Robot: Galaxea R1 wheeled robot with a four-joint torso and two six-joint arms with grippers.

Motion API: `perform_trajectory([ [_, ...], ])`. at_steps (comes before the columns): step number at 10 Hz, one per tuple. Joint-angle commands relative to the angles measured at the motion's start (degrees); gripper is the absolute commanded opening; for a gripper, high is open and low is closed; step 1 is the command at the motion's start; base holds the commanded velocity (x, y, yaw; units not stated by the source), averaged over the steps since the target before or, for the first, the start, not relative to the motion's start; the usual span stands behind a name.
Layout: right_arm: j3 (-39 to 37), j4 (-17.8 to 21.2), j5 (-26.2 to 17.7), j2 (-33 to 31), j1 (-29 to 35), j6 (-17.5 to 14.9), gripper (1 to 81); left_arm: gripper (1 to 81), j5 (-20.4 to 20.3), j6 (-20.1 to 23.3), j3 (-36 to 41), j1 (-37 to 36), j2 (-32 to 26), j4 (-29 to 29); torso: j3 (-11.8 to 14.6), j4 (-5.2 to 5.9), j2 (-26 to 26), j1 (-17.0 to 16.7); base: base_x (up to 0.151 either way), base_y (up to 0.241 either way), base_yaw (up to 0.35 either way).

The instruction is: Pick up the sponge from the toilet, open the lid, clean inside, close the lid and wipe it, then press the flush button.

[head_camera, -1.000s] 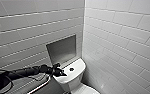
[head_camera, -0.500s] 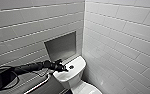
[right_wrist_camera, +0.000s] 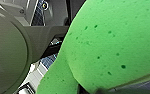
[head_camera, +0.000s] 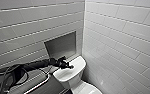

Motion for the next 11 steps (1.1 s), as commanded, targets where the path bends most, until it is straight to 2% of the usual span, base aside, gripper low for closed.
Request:
perform_trajectory([
  [1,0.5,1.2,-4.8,-0.5,0.8,0.0,1.0,1.0,2.0,0.0,-3.7,-10.9,2.8,-1.2,0.0,0.00,0.0,0.0,0.000,0.000,0.000],
  [2,0.3,1.2,-4.8,-0.3,0.8,-0.1,1.0,1.0,2.0,0.0,-5.1,-11.1,3.7,-1.2,-2.2,0.00,0.0,0.0,0.000,0.000,0.000],
  [4,-0.1,1.2,-4.8,0.1,0.8,-0.1,1.0,1.0,2.1,0.0,-7.2,-12.0,5.0,-1.1,-4.0,0.00,0.0,0.0,0.000,0.000,0.000],
  [5,-0.4,1.2,-4.8,0.2,0.8,-0.1,1.0,1.0,2.1,0.0,-7.7,-12.5,5.5,-1.1,-2.4,0.00,0.0,0.0,0.000,0.000,0.000],
  [7,-0.8,1.2,-4.8,0.6,0.7,-0.1,1.0,1.0,2.0,0.0,-9.9,-13.5,6.3,-1.0,-3.0,0.00,0.0,0.0,0.000,0.000,0.000],
  [10,-0.9,1.2,-4.8,0.8,0.7,-0.1,1.0,1.0,2.5,0.1,-17.6,-13.7,8.9,-0.8,-3.0,0.00,0.0,0.1,0.000,0.000,0.000],
  [11,-0.9,1.2,-4.8,0.8,0.8,-0.1,1.0,1.0,2.4,0.2,-18.4,-13.7,9.2,-0.8,-4.7,0.00,0.0,0.1,0.000,0.000,0.000],
])
